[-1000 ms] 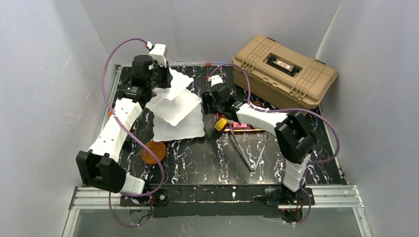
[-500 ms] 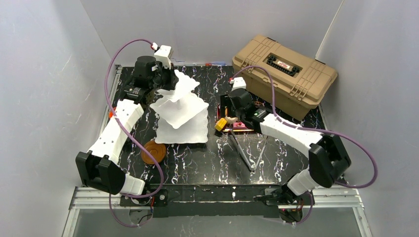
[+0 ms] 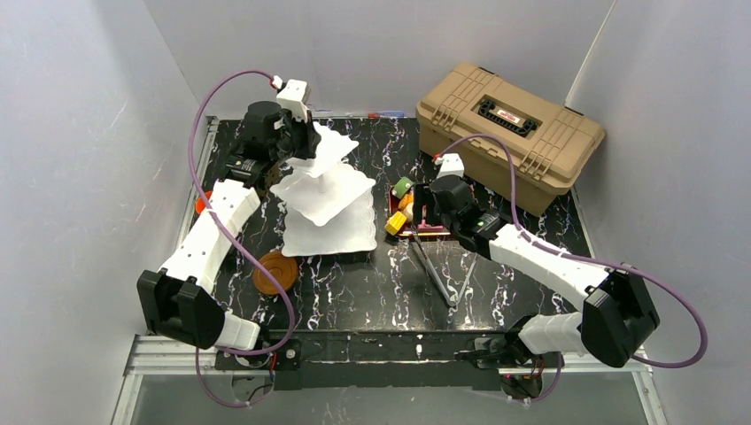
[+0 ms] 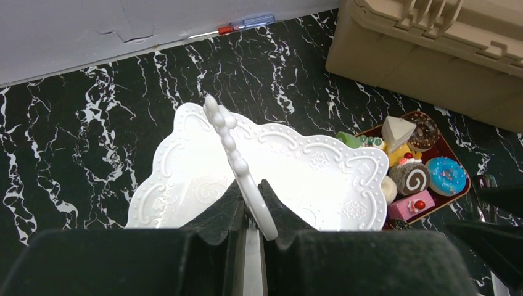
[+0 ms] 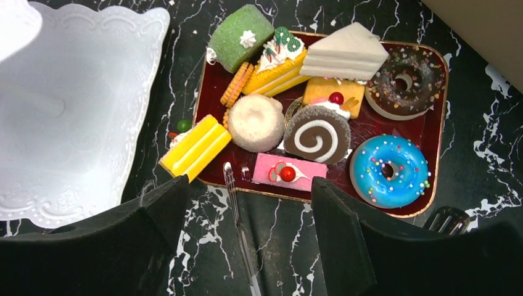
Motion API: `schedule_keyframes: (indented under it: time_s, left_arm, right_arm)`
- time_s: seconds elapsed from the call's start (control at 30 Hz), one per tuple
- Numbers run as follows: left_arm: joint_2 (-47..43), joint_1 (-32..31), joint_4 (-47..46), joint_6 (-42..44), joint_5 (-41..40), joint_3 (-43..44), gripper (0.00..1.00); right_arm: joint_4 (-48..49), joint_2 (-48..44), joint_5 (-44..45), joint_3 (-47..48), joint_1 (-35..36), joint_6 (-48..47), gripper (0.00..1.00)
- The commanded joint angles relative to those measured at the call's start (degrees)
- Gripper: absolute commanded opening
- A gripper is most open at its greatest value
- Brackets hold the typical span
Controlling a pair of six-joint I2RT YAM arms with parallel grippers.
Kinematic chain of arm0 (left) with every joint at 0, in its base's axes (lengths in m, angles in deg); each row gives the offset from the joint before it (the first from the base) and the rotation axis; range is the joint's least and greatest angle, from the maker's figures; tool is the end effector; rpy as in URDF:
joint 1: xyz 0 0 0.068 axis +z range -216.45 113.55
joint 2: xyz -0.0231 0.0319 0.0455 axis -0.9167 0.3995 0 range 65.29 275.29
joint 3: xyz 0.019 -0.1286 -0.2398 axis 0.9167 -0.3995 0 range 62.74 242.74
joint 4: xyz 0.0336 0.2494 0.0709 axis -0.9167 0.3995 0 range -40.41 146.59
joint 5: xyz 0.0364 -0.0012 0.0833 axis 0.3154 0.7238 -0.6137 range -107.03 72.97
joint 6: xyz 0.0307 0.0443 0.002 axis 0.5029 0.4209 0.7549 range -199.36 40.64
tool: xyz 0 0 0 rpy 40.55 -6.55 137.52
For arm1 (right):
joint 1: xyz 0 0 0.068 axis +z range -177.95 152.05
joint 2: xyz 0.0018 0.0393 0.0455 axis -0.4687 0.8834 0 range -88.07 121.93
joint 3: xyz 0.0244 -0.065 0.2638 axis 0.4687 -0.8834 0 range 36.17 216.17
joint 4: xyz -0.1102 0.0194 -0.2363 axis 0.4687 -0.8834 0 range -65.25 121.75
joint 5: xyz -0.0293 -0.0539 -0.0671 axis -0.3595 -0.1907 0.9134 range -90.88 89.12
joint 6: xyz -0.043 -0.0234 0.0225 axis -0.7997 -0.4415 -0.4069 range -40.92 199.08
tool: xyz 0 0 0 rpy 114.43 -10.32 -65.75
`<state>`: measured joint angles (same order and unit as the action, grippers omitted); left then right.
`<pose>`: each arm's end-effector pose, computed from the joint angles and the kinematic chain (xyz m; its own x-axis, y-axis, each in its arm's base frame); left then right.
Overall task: Serve the afternoon tea
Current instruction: Adjust the tray at the center of the board.
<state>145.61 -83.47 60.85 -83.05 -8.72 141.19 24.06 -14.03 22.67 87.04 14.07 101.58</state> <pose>0.3129 -0.1011 0.4009 -0.2439 0.0082 -0.9698 0.4094 0.9074 -0.0953 0.2234 0.1821 0.2713 -0.4894 0.0313 -0.8715 -0.1858 0.9727 0.1393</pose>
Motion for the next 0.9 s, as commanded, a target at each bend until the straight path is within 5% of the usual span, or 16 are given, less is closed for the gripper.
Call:
schedule_keyframes:
  time_s: [0.0,0.33,0.57,0.73,0.87]
  left_arm:
    - [-1.87,-0.61,-3.97,-1.98,-1.54,-0.17,0.00]
    - [-5.12,-1.99,-3.36,1.47,0.83,-2.61,0.08]
    - [-8.67,-2.14,1.38,4.68,3.90,-2.59,0.64]
    - [-11.61,-2.16,5.86,6.29,3.90,-1.45,0.88]
    - [-13.54,-2.19,8.90,6.96,3.44,-0.79,0.96]
  right_arm:
    - [-0.81,-2.80,1.14,-0.88,-0.01,1.36,0.80]
    - [-3.44,-6.74,1.10,-2.70,-0.01,2.41,0.81]
    - [-13.97,-9.18,-1.61,-2.11,-0.01,3.18,0.85]
    - [-18.73,-8.66,-7.96,-6.28,0.08,5.06,0.90]
    - [-15.12,-7.67,-10.37,-9.99,0.73,6.06,0.92]
